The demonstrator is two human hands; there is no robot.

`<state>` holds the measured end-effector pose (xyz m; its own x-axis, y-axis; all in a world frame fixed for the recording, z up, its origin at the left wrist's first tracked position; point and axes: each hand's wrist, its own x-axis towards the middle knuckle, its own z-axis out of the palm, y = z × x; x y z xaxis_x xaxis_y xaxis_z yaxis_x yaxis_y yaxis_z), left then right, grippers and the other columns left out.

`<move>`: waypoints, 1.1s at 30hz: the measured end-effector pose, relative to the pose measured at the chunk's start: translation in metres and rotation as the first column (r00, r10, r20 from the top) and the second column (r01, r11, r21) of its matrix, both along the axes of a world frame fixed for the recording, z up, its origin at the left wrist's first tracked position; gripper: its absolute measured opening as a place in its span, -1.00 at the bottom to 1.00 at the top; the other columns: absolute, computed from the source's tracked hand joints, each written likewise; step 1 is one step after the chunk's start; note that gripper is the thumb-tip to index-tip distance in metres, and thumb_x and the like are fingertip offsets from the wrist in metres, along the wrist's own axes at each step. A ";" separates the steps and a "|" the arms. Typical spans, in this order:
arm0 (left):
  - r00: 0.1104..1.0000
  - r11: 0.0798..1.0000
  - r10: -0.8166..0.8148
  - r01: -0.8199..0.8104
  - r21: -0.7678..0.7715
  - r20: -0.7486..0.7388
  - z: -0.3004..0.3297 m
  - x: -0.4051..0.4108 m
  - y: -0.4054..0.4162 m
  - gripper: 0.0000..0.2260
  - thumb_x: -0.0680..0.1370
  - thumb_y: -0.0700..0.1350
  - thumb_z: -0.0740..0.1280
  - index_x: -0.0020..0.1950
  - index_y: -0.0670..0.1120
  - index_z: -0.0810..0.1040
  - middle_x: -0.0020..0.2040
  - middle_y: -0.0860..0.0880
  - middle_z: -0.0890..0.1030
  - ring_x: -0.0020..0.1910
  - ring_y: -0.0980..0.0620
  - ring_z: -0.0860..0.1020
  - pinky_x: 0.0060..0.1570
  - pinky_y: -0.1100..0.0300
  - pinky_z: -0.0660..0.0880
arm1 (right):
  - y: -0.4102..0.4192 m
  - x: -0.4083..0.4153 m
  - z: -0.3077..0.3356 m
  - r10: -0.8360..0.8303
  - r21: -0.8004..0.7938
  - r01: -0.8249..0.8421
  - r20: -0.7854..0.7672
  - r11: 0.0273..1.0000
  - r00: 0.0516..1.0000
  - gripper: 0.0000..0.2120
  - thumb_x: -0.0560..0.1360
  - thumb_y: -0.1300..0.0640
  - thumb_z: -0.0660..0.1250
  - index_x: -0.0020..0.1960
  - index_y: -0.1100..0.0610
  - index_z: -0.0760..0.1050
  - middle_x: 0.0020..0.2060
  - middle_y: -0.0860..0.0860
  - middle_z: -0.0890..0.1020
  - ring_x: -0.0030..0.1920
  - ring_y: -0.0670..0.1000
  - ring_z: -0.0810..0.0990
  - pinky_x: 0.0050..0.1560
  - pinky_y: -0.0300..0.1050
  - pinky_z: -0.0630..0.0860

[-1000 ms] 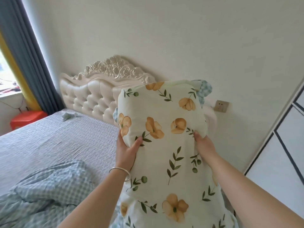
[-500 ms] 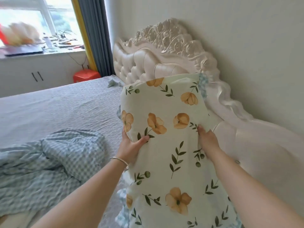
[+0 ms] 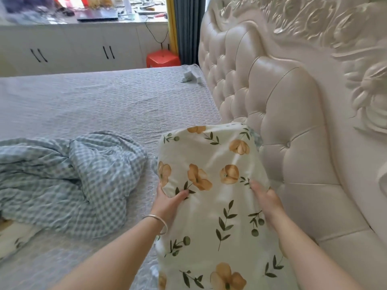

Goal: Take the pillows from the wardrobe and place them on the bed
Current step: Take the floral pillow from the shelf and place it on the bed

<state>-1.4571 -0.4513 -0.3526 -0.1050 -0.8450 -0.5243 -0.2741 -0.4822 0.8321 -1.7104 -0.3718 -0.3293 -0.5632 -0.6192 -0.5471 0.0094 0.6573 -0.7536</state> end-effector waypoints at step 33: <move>0.922 0.938 -0.222 0.113 0.327 0.318 -0.257 -0.086 -0.040 0.00 0.39 0.25 0.37 0.54 -0.11 -0.20 0.53 -0.17 0.17 0.46 -0.25 0.20 0.44 -0.10 0.17 | -0.045 -0.073 -0.262 0.194 0.340 -0.077 -0.326 0.937 0.925 -0.40 0.49 -0.11 0.27 0.34 0.30 0.27 0.31 0.25 0.44 0.28 0.26 0.43 0.19 0.05 0.37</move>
<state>-1.5434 -0.4915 -0.6098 0.0018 -0.6307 -0.7760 -0.6157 -0.6122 0.4962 -1.7835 -0.4172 -0.5908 -0.6768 -0.5316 -0.5092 -0.3221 0.8358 -0.4446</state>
